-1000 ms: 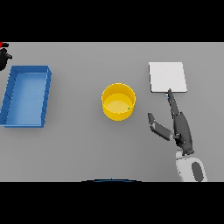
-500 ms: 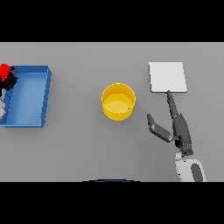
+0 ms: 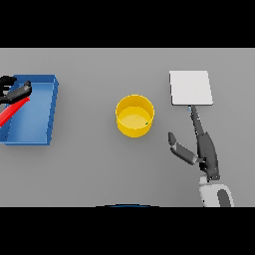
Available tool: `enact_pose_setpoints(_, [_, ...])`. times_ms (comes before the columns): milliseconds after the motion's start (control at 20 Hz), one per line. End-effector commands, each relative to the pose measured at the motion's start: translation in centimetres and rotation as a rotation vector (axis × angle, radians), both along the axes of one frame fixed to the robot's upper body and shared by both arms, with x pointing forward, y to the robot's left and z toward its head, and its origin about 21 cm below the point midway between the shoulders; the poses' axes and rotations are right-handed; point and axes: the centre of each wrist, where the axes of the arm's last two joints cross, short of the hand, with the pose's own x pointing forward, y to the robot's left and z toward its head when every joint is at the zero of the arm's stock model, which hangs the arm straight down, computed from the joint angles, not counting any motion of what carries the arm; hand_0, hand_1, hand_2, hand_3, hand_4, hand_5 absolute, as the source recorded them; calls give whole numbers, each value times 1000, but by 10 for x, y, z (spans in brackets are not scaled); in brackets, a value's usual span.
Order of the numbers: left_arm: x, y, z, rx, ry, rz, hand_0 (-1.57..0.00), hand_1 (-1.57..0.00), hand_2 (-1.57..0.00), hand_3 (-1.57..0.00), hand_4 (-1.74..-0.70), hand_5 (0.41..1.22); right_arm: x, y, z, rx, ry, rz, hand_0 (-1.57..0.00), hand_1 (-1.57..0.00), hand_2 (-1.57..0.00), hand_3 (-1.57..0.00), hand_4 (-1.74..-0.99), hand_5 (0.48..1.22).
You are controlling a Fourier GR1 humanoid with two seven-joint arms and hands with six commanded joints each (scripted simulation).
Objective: Pick up the red beaker and tilt it to pour out 1 green nut into yellow bowl. Pick up the yellow bowl and place it on the metallic measuring scale.
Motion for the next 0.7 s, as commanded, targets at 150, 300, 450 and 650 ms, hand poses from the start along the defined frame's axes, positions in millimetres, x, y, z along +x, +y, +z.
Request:
enact_pose_setpoints(150, [1,0,1,-33,-23,-9,-156,-126,-128,-120,-797,678,3,3,4,-7,28,-1,1,1,1,1,-1187,663])
enact_pose_setpoints(300, [5,4,4,-44,-66,-7,-79,-64,-65,-61,-783,674,5,3,6,-54,29,-6,1,1,1,1,-1195,660])
enact_pose_setpoints(450, [4,2,2,-64,-104,-24,-40,-32,-33,-31,-781,674,11,3,8,-99,22,51,1,1,1,1,-1175,677])
enact_pose_setpoints(650, [6,-2,-1,-75,-97,-17,-16,-13,-13,-12,-781,700,31,3,25,-231,-18,194,1,1,1,1,-1221,709])
